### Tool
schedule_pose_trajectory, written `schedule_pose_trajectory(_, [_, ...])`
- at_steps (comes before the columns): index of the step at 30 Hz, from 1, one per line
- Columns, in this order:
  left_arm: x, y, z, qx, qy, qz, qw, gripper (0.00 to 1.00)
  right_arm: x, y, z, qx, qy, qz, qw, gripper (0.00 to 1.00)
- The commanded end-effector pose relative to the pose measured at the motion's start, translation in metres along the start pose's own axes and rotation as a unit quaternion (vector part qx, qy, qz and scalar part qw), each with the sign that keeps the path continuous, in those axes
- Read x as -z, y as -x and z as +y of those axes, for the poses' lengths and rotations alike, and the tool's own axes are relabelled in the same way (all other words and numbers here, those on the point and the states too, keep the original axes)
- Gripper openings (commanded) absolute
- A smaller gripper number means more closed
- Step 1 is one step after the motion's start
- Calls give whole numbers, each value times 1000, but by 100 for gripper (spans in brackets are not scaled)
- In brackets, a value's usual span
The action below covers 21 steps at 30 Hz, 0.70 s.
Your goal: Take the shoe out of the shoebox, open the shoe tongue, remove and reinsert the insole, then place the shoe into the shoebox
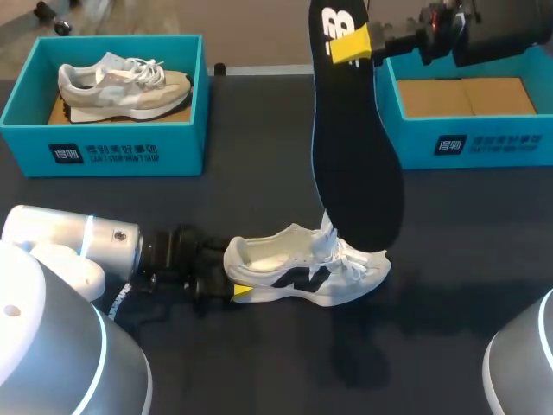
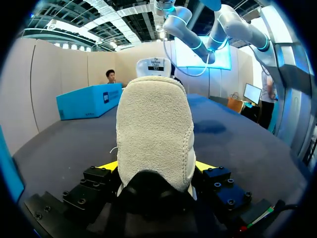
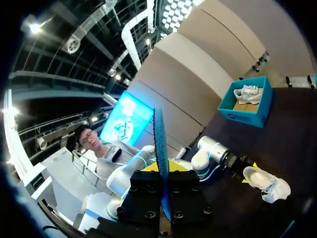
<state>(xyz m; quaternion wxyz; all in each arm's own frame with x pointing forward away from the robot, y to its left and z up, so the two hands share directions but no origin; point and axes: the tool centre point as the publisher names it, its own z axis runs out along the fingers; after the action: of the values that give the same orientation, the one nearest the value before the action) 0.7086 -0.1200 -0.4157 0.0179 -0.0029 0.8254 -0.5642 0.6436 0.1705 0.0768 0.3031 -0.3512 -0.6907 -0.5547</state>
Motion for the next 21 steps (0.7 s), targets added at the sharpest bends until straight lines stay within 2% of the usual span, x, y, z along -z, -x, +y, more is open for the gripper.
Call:
schedule_pose_trajectory(1, [-2, 0, 0, 0, 2, 1, 1000, 0, -3, 0, 2, -1, -1, -1, 1000, 0])
schedule_pose_trajectory(4, [-2, 0, 0, 0, 2, 1, 1000, 0, -3, 0, 2, -1, -1, -1, 1000, 0])
schedule_pose_trajectory(12, [-2, 0, 0, 0, 2, 1, 1000, 0, -4, -10, -22, 14, 9, 25, 1000, 0])
schedule_pose_trajectory(21, [-2, 0, 0, 0, 2, 1, 1000, 0, -15, -27, -27, 29, 12, 33, 999, 0])
